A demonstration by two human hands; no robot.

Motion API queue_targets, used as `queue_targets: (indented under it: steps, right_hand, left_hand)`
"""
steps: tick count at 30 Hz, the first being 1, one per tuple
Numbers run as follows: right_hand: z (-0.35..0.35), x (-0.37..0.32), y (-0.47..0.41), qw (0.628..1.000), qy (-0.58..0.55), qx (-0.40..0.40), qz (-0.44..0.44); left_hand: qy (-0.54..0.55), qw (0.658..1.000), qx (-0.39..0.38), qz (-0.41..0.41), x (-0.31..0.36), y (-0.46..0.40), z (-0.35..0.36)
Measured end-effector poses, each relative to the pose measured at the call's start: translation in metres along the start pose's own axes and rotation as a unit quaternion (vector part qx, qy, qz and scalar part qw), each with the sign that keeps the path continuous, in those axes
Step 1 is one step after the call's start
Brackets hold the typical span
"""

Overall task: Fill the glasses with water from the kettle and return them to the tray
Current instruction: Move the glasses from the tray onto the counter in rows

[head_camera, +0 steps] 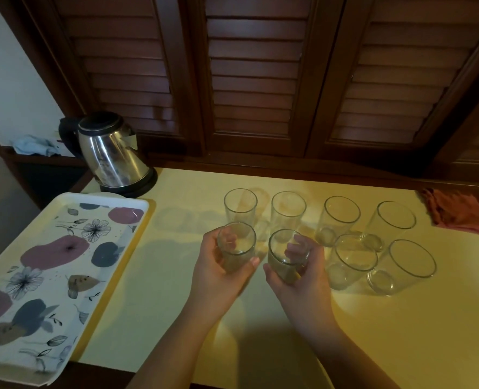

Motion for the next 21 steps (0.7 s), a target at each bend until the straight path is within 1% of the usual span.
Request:
queue_targets:
  steps: [6, 13, 19, 21]
  right_hand:
    - [-0.001, 0.001, 0.001, 1.000, 0.010, 0.001, -0.004]
    - [-0.003, 0.003, 0.004, 1.000, -0.019, -0.010, 0.001]
    - [-0.009, -0.009, 0.006, 0.998, -0.048, -0.030, 0.000]
    - [-0.012, -0.017, 0.005, 0.999, -0.047, -0.021, -0.014]
  left_hand:
    - [0.002, 1.000, 0.006, 0.016, -0.003, 0.004, 0.001]
    - [-0.002, 0.999, 0.026, 0.036, -0.008, 0.007, 0.000]
    - [-0.002, 0.999, 0.001, 0.038, -0.001, 0.008, -0.001]
    - [0.006, 0.999, -0.015, 0.040, 0.005, 0.010, -0.004]
Point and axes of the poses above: each hand's wrist, its own y-axis away from the middle knuckle, its own z-axis out of the palm, x = y × z, the point moved 3 cm from there along -y, towards the middle knuckle, and after that the axes turned 3 degrees about z, right-handed, at the moved point
